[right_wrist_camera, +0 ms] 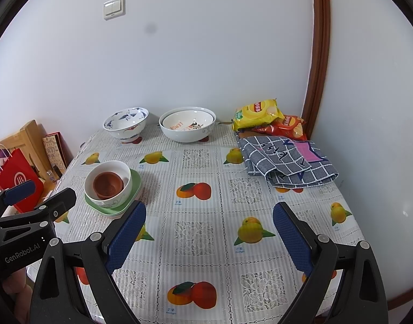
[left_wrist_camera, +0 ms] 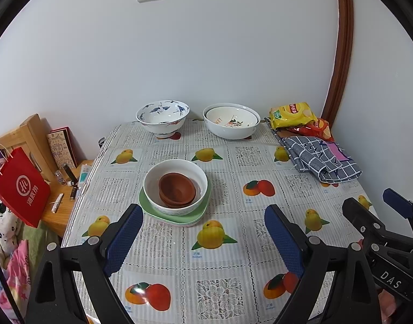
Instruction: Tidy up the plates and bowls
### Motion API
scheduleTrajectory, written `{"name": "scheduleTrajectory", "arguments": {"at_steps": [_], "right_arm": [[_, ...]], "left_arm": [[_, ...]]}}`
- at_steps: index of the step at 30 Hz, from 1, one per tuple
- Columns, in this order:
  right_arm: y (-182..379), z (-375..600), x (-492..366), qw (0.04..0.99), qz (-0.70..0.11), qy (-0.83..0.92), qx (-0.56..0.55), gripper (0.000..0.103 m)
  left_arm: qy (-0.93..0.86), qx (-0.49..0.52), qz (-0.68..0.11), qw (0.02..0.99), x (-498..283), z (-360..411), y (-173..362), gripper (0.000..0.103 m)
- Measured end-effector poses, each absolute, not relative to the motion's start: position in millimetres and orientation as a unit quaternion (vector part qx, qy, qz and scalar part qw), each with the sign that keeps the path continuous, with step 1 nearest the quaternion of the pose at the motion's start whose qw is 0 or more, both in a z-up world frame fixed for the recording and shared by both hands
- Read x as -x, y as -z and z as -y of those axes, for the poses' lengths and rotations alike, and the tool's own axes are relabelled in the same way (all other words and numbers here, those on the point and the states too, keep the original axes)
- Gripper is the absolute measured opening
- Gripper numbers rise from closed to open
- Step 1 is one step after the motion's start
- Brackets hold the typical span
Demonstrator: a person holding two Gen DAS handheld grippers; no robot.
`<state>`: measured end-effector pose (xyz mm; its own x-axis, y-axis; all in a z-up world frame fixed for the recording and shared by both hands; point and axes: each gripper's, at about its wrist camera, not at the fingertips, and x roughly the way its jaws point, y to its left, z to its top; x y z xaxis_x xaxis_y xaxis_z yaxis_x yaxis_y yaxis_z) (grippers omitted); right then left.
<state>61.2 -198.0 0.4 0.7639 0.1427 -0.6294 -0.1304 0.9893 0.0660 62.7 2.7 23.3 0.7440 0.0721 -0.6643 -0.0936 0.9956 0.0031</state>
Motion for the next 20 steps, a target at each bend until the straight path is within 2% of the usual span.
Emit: {"name": "scheduleTrajectory", "arguments": {"at_steps": [20], "right_arm": [[-3.0,196.0,-60.8,0.941,-0.330,-0.074,-0.011,0.094]], "left_arm": [[-0.047,0.017,-0.356,0.933,-64.6,-2.3,-22.3,0.091]]}}
